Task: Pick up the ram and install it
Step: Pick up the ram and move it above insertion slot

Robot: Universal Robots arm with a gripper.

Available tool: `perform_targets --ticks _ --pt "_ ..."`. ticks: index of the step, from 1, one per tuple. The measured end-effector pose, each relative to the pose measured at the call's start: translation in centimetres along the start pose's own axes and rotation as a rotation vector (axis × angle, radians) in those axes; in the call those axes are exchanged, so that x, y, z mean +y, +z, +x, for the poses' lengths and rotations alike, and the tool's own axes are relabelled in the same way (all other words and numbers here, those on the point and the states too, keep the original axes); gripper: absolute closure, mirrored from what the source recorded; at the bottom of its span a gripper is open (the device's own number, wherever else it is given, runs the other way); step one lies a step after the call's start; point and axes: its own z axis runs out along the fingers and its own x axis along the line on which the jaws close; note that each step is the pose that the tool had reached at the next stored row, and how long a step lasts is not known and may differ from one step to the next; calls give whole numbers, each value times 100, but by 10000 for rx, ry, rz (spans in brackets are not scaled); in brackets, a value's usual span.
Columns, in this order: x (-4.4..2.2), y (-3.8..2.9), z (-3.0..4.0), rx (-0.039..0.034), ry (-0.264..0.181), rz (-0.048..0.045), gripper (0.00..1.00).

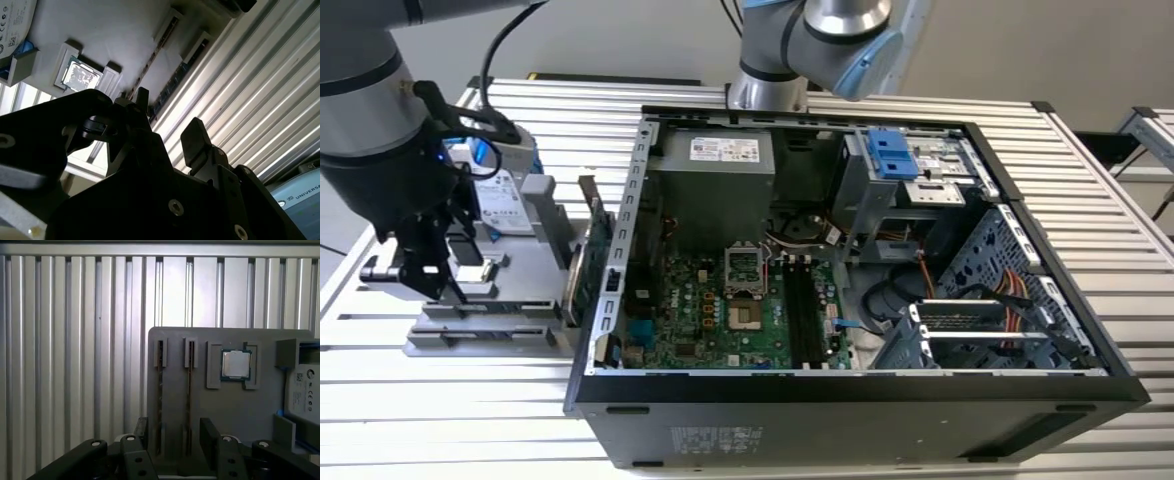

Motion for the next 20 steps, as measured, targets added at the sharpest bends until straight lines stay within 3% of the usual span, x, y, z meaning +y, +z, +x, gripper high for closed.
perform_targets --ticks 20 --pt "-2 157 7 -7 191 -5 0"
